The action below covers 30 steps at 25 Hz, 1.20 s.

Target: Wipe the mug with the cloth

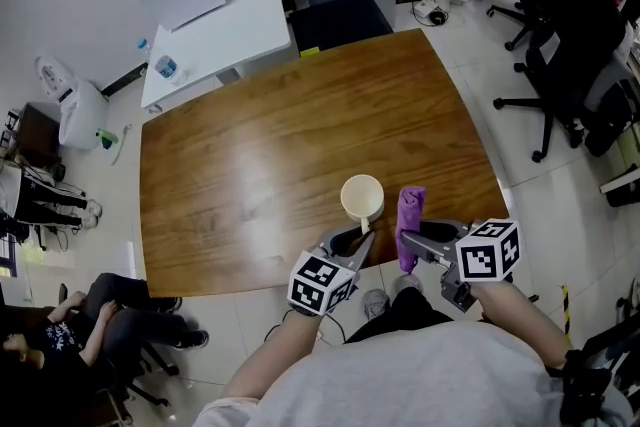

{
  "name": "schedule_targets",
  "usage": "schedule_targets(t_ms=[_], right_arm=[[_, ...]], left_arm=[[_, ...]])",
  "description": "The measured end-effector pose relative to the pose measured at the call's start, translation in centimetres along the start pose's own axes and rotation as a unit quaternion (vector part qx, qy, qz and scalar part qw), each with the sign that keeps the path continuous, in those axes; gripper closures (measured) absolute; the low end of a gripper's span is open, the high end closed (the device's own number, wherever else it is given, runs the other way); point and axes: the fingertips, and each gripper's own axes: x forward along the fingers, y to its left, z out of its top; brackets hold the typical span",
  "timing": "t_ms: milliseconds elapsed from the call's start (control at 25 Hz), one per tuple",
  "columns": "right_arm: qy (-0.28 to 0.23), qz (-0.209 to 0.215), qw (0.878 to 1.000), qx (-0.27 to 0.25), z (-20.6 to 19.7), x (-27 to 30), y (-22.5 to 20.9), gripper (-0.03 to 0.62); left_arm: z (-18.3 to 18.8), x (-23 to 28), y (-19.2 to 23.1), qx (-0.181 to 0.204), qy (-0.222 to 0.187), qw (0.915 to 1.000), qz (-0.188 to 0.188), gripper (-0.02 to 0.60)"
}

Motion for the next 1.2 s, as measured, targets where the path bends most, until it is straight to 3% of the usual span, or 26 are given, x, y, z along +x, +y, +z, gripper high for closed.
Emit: schedule_targets(t_ms=[360,720,1200], right_arm=[[-0.020,0.021,0.998,0.056,-0.2,2.7,-0.4,0.473],[-0.013,0.012,0.994,0.105,-2.5,4.2,-2.0,0.473],[0.058,-0.052,0.993,0.087,-4.9,6.3,-5.1,0.473]], left_arm=[[-0.9,-0.2,-1.6,-0.001,0.012,0.9998,-0.016,0.538],[-1.5,-0.3,-2.7,0.019,0.023,0.9989,-0.036,0.540],[-1.8,-0.9,-2.7,0.032,0.027,0.9979,-0.051,0.541]])
